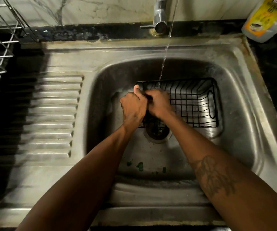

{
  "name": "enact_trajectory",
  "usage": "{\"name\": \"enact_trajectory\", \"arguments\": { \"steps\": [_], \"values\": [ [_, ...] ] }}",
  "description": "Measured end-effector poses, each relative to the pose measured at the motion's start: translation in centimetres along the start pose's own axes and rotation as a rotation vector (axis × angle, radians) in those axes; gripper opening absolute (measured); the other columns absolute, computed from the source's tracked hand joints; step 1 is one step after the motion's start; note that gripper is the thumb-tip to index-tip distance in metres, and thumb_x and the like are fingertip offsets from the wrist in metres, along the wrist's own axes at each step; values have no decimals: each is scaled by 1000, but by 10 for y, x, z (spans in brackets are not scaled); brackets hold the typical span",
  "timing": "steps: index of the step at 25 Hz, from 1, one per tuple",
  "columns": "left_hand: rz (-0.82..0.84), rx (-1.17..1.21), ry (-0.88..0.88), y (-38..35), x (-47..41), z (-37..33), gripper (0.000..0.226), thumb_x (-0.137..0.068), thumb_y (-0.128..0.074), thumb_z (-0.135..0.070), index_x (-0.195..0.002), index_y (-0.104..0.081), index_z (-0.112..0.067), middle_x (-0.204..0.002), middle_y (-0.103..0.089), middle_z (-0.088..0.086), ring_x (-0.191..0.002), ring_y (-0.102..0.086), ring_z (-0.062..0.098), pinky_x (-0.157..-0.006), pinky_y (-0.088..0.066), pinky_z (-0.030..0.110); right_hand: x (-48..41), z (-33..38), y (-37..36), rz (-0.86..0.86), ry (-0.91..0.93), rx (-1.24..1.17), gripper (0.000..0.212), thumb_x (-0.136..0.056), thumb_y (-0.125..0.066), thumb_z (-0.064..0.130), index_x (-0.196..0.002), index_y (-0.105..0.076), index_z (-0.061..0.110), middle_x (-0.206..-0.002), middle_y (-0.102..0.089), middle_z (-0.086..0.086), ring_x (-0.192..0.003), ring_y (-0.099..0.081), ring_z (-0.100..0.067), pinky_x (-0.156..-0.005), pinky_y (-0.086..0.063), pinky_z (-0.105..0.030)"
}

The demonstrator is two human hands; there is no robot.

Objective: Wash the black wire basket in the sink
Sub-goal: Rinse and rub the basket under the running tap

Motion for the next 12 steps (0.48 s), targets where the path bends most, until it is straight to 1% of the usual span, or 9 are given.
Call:
{"name": "enact_trajectory", "arguments": {
  "steps": [1, 2, 3, 4, 5, 6, 9, 11, 12],
  "values": [
    [-18, -5, 16, 1, -1, 2, 59, -109, -30, -37, -88, -71, 1, -99, -73, 22, -96, -66, 34, -86, -41, 35, 5, 9, -14, 142, 141, 130, 30, -89, -72, 12, -119, -66, 12, -110, -64, 5, -100, -61, -9, -92, -45, -13],
    [-41, -8, 31, 3, -3, 5, 60, -109, -31, -38, -92, -72, 2, -99, -73, 22, -96, -67, 34, -86, -44, 34, 8, 9, -28, 314, 185, 267, 56, -90, -71, 18, -142, -51, 11, -138, -55, -2, -128, -51, -18, -113, -37, -29],
    [-54, -5, 46, 6, -3, 6, 61, -109, -31, -39, -93, -72, 3, -97, -73, 22, -94, -68, 34, -84, -47, 34, 11, 4, -36, 446, 194, 465, 78, -93, -67, 26, -158, -26, 14, -163, -27, -5, -150, -24, -23, -125, -17, -43],
    [-59, -2, 62, 7, -4, 8, 62, -109, -31, -40, -92, -72, 3, -96, -73, 21, -92, -68, 33, -82, -48, 33, 11, -4, -37, 535, 196, 633, 89, -96, -60, 35, -162, -4, 17, -169, 1, -4, -156, 3, -22, -126, 0, -49],
    [-58, -10, 80, 9, -4, 9, 63, -108, -31, -41, -92, -72, 4, -95, -72, 20, -91, -67, 32, -81, -46, 32, 11, -15, -34, 598, 192, 698, 92, -98, -55, 42, -160, 8, 20, -167, 17, -1, -154, 17, -20, -125, 8, -50],
    [-53, -21, 99, 9, -7, 12, 63, -108, -31, -41, -91, -71, 5, -94, -72, 19, -89, -66, 30, -80, -45, 31, 12, -25, -27, 635, 171, 694, 92, -99, -52, 47, -159, 13, 21, -165, 23, 0, -152, 22, -19, -125, 10, -48],
    [-44, 6, 113, 11, -11, 18, 65, -108, -30, -43, -81, -70, 1, -84, -71, 16, -80, -65, 27, -74, -45, 30, 14, -57, 0, 641, 70, 707, 87, -103, -38, 54, -155, 24, 24, -162, 32, 0, -150, 28, -17, -125, 10, -45],
    [-47, 6, 114, 13, -9, 18, 65, -109, -28, -42, -75, -66, -2, -80, -69, 14, -73, -63, 23, -67, -39, 29, 14, -60, 0, 635, 45, 720, 86, -103, -32, 59, -154, 26, 23, -159, 37, -2, -147, 34, -19, -123, 14, -48],
    [-45, -10, 111, 14, -8, 17, 63, -109, -28, -41, -75, -64, -2, -80, -67, 12, -73, -59, 22, -68, -36, 28, 13, -57, -9, 642, 37, 693, 87, -102, -32, 61, -155, 26, 22, -157, 39, -5, -145, 36, -21, -122, 17, -50]
  ]
}}
Point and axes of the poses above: each hand's wrist, its own x-axis away from the middle knuckle, its own y-axis out of the back of the hand, z = x × y, the point moved 6 cm from there along -x, towards the middle knuckle
